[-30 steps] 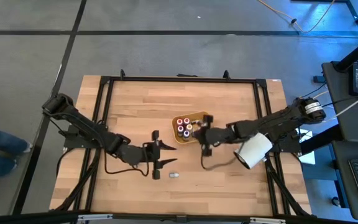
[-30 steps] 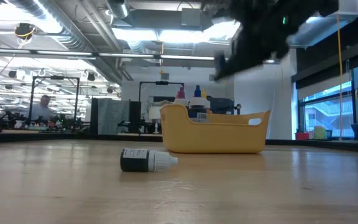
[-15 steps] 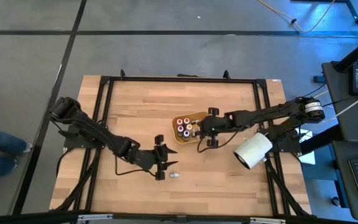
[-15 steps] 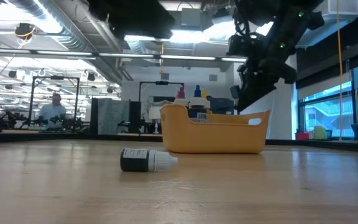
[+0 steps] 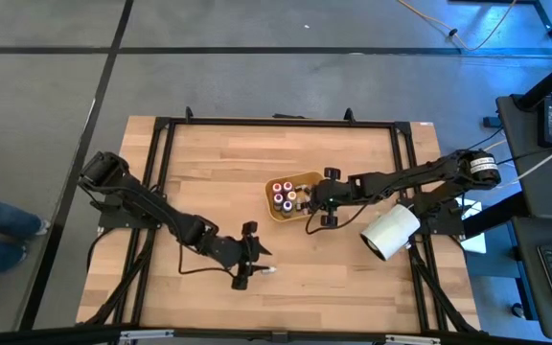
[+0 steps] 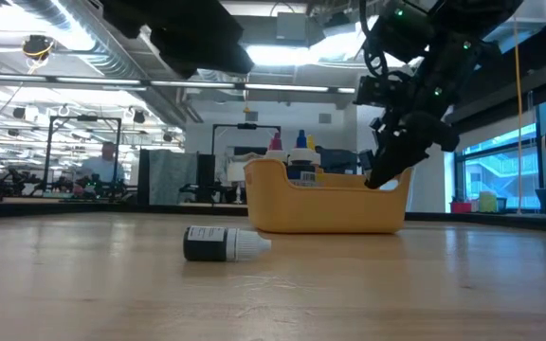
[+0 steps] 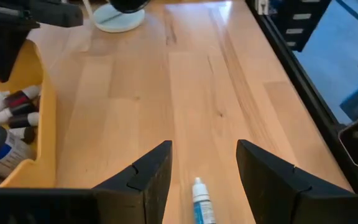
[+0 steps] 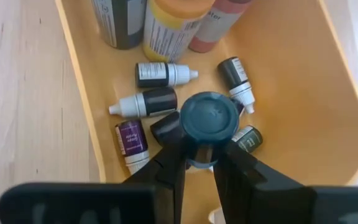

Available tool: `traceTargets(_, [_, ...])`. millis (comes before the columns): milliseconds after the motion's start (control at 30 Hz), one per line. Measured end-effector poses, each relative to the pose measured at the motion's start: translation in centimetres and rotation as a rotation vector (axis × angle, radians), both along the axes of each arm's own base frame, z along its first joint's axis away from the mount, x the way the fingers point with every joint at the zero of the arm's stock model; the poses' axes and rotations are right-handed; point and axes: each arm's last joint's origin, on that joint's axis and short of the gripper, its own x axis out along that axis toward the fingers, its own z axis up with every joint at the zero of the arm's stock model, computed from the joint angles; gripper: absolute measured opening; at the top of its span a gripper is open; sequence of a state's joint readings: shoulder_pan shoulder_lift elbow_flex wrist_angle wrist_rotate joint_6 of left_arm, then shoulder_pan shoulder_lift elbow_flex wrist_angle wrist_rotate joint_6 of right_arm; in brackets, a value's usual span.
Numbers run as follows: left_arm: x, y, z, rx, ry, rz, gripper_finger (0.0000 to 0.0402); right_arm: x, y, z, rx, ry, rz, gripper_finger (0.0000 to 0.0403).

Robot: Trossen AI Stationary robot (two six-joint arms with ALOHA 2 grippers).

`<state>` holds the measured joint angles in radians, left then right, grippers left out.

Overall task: Pick & Place food coloring
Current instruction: Put the small blue food coloring bottle into the yellow bin

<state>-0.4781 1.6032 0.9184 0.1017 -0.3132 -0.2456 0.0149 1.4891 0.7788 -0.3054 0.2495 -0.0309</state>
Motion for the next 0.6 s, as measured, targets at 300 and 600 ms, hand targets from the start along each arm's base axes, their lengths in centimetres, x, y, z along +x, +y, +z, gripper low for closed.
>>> traceTargets(300, [-0.11,-0.20,0.00,-0.003,-0.001,0.001,0.0183,0.21,0.01,0.14,0.000,-0.026,0.000,0.0075])
traceTargets(600, [-0.10,-0.19,0.00,0.000,-0.002,0.004,0.0211,0.21,0.03,0.13,0.007,-0.025,0.005,0.0095])
